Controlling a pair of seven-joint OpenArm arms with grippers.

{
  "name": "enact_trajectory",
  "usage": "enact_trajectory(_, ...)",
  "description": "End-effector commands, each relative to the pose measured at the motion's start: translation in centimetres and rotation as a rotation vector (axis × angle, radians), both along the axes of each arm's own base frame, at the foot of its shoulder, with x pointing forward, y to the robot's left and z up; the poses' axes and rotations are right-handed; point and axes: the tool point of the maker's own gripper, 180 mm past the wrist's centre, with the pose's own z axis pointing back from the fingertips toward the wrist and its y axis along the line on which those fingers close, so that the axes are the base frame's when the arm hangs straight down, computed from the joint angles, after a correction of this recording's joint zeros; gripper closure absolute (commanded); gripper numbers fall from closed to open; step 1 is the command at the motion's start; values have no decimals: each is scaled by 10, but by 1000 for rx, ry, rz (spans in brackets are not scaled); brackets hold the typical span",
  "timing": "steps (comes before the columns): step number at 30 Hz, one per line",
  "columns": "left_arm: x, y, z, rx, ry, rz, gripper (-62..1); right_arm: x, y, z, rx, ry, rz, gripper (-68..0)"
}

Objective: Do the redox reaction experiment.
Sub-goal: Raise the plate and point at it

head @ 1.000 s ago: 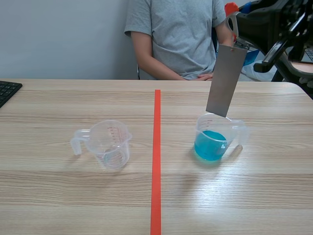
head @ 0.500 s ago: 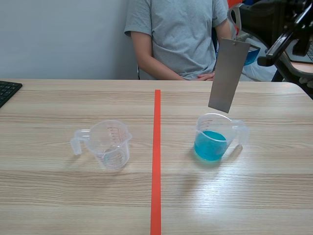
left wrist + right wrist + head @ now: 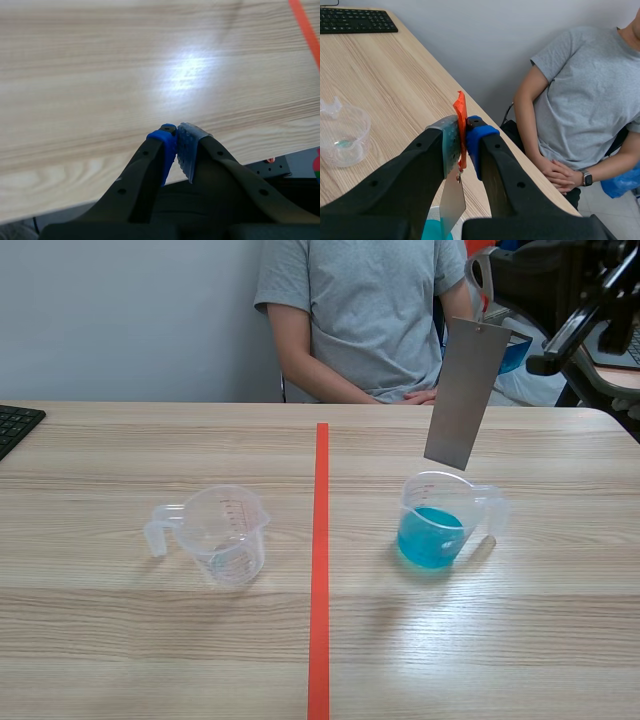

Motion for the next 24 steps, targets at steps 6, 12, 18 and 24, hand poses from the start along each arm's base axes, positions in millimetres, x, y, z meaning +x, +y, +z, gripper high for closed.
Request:
enact_trajectory(6, 54, -17, 30, 14, -114, -156, -41, -1, -1, 11, -2, -35, 10, -14)
enact_trajectory(12, 97, -32, 59, 33, -219, -298, -41, -1, -1, 11, -2, -34, 10, -13)
enact_trajectory(18, 129, -69, 70, 42, -267, -426, -41, -1, -1, 11, -2, -34, 10, -13)
enact_trajectory(24, 155, -113, 78, 24, -328, -523, -40, -1, -1, 11, -3, -33, 9, -13)
